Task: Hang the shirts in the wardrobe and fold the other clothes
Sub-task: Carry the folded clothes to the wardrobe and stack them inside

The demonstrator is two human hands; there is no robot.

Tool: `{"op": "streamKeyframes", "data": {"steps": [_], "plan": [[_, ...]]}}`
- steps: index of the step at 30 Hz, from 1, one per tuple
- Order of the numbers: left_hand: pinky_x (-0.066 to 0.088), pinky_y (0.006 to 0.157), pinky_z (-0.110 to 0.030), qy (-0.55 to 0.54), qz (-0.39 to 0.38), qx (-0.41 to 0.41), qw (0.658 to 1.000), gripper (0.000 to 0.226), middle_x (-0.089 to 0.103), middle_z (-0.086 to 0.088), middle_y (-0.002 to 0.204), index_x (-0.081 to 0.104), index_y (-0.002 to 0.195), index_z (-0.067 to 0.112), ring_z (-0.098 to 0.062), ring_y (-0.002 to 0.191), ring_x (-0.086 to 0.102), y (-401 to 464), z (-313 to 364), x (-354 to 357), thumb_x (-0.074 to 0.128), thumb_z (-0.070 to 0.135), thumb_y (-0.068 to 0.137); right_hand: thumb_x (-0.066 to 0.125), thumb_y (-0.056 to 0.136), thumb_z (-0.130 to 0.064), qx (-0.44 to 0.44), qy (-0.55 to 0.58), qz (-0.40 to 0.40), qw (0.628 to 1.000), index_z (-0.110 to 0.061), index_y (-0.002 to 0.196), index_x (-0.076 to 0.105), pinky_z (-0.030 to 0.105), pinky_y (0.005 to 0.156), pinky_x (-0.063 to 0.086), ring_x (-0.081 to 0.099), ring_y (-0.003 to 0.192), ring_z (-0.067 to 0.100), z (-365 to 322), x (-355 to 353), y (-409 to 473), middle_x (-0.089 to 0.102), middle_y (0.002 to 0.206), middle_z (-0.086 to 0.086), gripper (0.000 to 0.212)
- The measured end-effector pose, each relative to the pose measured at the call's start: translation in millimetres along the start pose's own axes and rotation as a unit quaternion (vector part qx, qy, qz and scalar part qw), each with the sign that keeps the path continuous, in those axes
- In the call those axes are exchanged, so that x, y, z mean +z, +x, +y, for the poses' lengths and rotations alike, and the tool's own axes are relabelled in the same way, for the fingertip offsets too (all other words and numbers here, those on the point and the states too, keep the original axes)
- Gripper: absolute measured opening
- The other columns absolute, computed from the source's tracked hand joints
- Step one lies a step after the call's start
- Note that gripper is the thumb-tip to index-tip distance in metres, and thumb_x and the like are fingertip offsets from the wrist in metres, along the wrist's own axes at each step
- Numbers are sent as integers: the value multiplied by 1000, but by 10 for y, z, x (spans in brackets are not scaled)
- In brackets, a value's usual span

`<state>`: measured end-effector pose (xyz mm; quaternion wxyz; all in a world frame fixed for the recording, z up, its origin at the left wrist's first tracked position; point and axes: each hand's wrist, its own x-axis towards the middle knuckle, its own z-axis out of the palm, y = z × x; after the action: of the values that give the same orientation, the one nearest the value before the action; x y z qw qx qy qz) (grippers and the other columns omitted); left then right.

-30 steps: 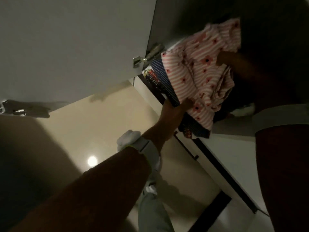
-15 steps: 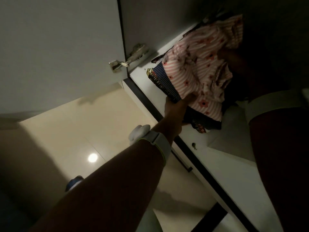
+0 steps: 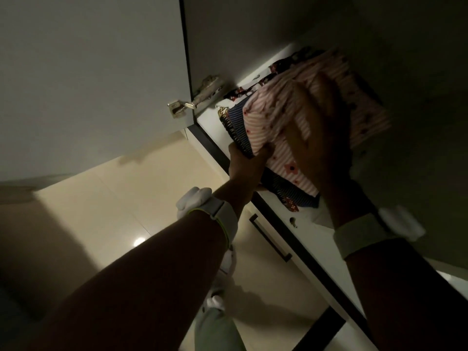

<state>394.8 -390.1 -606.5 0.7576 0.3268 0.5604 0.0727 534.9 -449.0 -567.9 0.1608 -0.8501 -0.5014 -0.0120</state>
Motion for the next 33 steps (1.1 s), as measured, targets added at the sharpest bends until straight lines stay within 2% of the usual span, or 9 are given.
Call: {"op": "streamKeyframes", "data": {"steps": [3,5,7,11,15,20,23,26,33], "plan": [[63,69,-57,57,-21,-11,998,84,45,-7,148,27,148,29,-39,122,58,-17,108,-101,78,52,85,19,83,-91,113,-64,-185,974,-24,165,18,62,124,11,8,157,44,204,244,-307,8,172,16,107],[64,67,-54,89,-19,-11,996,83,50,-8,144,27,147,28,-39,117,63,-73,190,-189,73,62,86,24,78,-90,139,-33,-209,967,-24,165,15,59,125,6,3,157,42,246,246,-362,5,173,15,110],[63,70,-53,85,-25,-30,996,72,60,-10,131,35,144,26,-35,105,69,-181,241,-345,60,69,92,35,87,-77,122,20,-156,980,-20,163,25,60,124,9,10,156,43,118,122,-382,14,171,17,96],[60,76,-43,114,-27,-50,992,49,67,-9,121,53,129,19,-30,97,71,-532,146,-880,51,59,102,59,98,-43,82,86,12,993,-15,150,49,62,111,40,37,145,43,-299,-12,-664,38,160,19,60],[51,71,-35,187,-34,-63,980,29,72,-9,109,59,121,17,-23,79,66,-960,-269,-1473,62,38,102,62,95,-25,57,107,17,993,-11,141,59,51,103,50,48,137,35,-938,-42,-1243,50,148,18,49],[42,59,-27,166,-18,-89,982,16,74,-11,103,63,116,14,-25,74,66,-1615,-807,-2306,60,24,105,55,97,-28,162,203,-150,954,-30,137,58,39,97,56,53,128,12,-2084,-147,-2231,57,139,-3,39],[48,53,-26,137,26,-76,987,11,73,-16,103,64,113,14,-29,80,67,-2021,-1073,-2892,60,18,104,61,99,-24,261,295,-256,883,-41,119,67,32,92,59,62,110,1,-2726,-87,-2650,68,121,-19,27],[56,61,-25,135,71,-41,987,10,73,-13,104,64,109,17,-31,87,69,-2431,-1224,-3395,56,12,105,60,99,-21,318,364,-358,799,-38,106,71,27,87,59,71,102,12,-3284,-54,-2895,74,110,-13,22],[54,92,-44,60,223,117,966,16,73,-14,105,68,106,16,-28,97,69,-3196,-1257,-4283,57,4,103,58,101,-31,58,282,-524,802,-27,123,71,13,75,44,65,97,9,-4290,-42,-2977,73,114,-7,25]]}}
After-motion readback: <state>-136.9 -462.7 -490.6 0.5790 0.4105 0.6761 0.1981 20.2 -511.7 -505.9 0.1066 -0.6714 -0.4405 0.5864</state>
